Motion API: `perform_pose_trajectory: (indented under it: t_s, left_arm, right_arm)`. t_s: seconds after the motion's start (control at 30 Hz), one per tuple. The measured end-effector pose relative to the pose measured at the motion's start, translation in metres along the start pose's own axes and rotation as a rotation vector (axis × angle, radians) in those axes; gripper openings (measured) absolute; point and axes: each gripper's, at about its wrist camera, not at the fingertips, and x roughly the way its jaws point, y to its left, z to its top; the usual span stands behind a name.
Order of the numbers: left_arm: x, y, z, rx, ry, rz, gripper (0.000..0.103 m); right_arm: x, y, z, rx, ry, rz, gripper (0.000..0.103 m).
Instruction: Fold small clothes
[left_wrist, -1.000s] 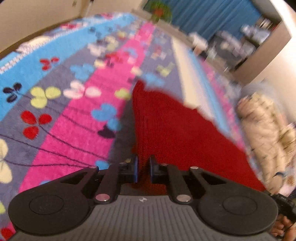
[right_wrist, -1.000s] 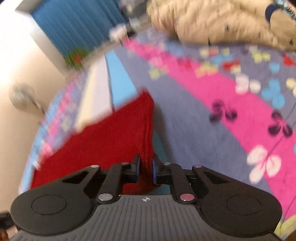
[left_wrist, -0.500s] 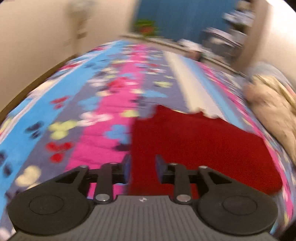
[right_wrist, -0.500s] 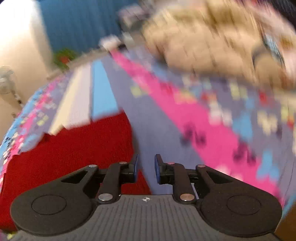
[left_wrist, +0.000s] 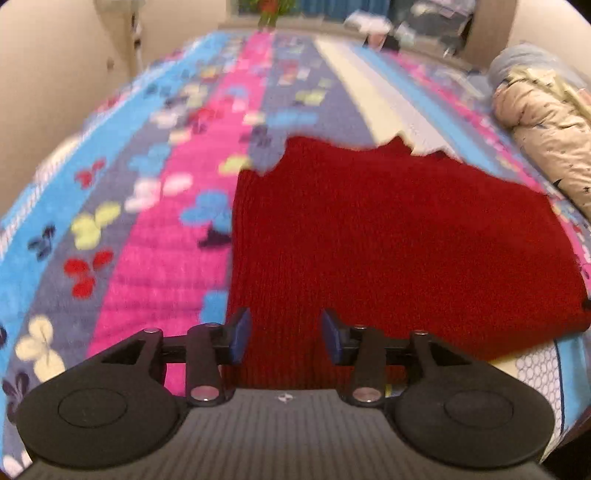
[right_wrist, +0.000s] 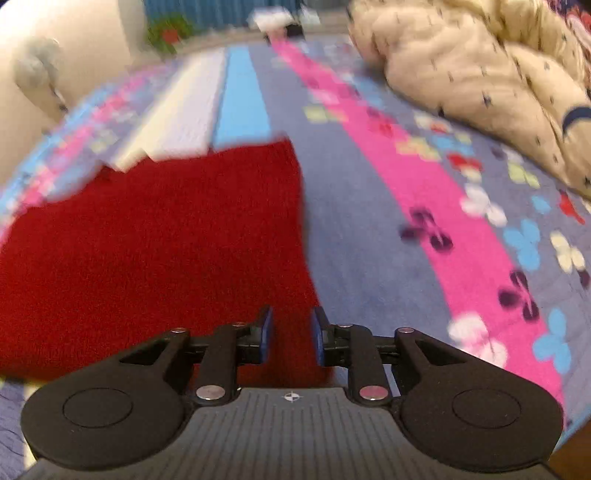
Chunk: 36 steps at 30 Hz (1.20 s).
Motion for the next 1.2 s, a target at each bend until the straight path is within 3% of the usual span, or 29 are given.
perform_pose_trajectory:
  t_s: [0.03, 0.1, 0.2, 0.27, 0.37, 0.53, 1.2]
  left_arm:
    - [0.006, 0.001, -0.001, -0.011, 0.046, 0.01, 0.047]
    - [0.01, 0.002, -0.002, -0.011, 0.065, 0.031, 0.047]
    - [0.002, 0.001, 0.002, -0.013, 0.015, 0.019, 0.052]
    - [-0.002, 0.001, 0.004, -0.023, -0.022, 0.008, 0.066]
    - [-0.011, -0.003, 0.003, -0.015, -0.073, -0.006, 0.077]
    - [-0.012, -0.004, 0.005, -0.028, -0.086, -0.03, 0.077]
    - [-0.009, -0.001, 0.003, -0.032, -0.072, -0.017, 0.08]
  right_arm:
    - [0.008, 0.0, -0.003, -0.005, 0.055, -0.033, 0.036]
    - [0.013, -0.001, -0.004, -0.002, 0.073, -0.064, 0.041]
    - [0.0, 0.0, 0.001, 0.015, 0.002, -0.048, 0.041]
    - [-0.009, -0.005, 0.004, 0.042, -0.049, -0.038, 0.041]
    - [-0.02, -0.01, 0.005, 0.076, -0.125, -0.04, 0.042]
    - [-0.025, -0.018, 0.009, 0.129, -0.154, -0.03, 0.043]
    - [-0.025, -0.011, 0.008, 0.098, -0.146, -0.033, 0.043]
